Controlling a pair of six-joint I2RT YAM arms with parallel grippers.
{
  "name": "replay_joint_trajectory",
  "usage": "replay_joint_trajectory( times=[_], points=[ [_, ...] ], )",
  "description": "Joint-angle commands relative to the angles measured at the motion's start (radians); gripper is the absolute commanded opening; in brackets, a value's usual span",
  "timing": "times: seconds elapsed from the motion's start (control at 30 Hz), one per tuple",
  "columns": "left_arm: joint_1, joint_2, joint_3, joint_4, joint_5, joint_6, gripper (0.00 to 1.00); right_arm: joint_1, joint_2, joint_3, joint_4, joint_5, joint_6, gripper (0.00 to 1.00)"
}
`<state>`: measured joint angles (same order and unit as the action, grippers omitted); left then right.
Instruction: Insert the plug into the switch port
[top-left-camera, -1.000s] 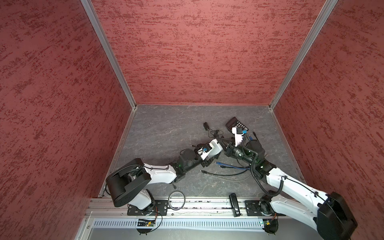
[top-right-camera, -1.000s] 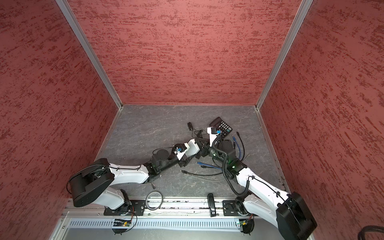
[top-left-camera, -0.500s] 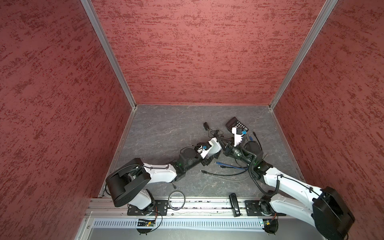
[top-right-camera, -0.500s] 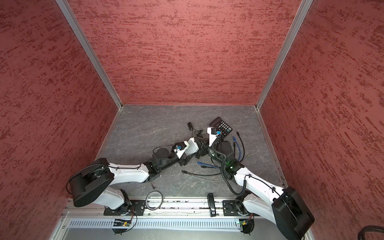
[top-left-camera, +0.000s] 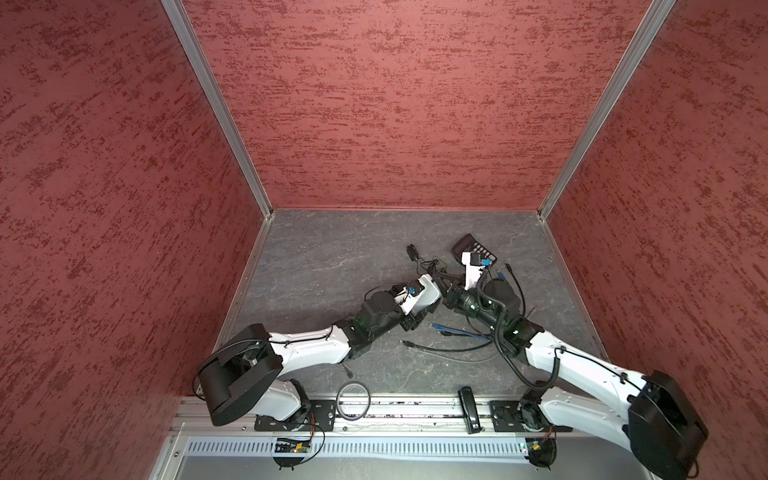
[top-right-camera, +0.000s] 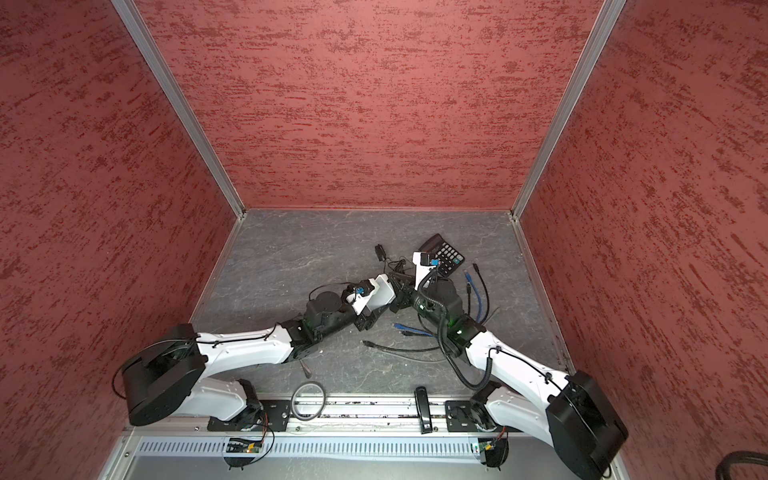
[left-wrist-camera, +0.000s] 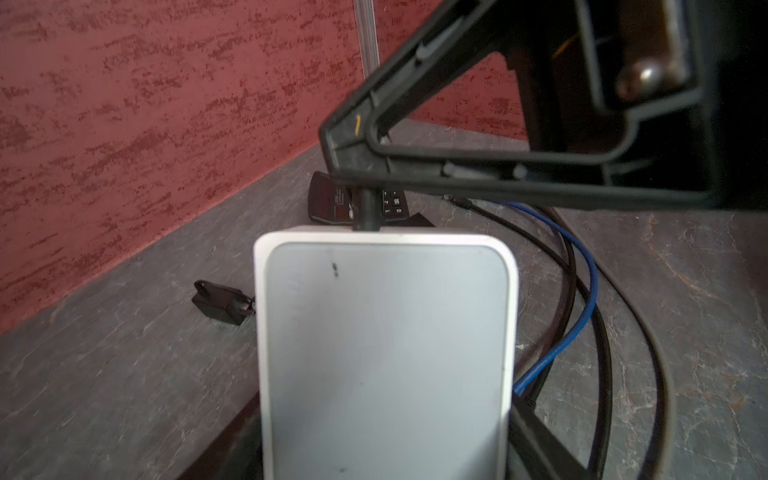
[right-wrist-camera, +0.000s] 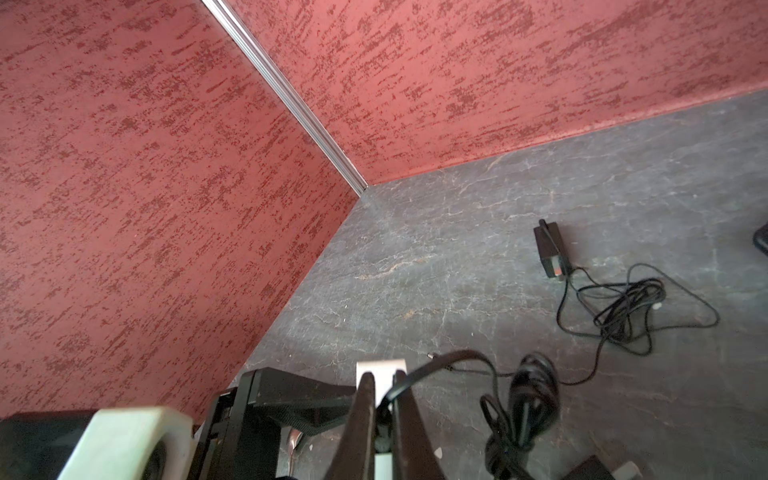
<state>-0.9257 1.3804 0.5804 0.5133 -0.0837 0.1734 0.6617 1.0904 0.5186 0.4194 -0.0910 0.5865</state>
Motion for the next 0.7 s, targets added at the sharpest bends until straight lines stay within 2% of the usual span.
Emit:
replay_joint_trajectory(
  times=[0.0, 0.27, 0.47, 0.67],
  points=[
    [0.0, -0.09, 0.026, -0.076, -0.104, -0.1, 0.4, 0.01, 0.042, -0.003, -0.249, 0.051, 0.016, 0.1],
    [0.027, -0.161, 0.035, -0.547, -0.146, -0.295, 0.42, 0.009, 0.102, 0.083, -0.33, 0.07, 0.003, 0.2],
    [0.078, -0.138, 0.051, -0.7, -0.116, -0.385, 0.42, 0.006, 0.128, 0.16, -0.414, 0.094, -0.048, 0.28],
    [0.106, -0.047, 0.114, -0.83, -0.076, -0.425, 0.42, -0.006, 0.111, 0.194, -0.467, 0.124, -0.098, 0.36]
  ],
)
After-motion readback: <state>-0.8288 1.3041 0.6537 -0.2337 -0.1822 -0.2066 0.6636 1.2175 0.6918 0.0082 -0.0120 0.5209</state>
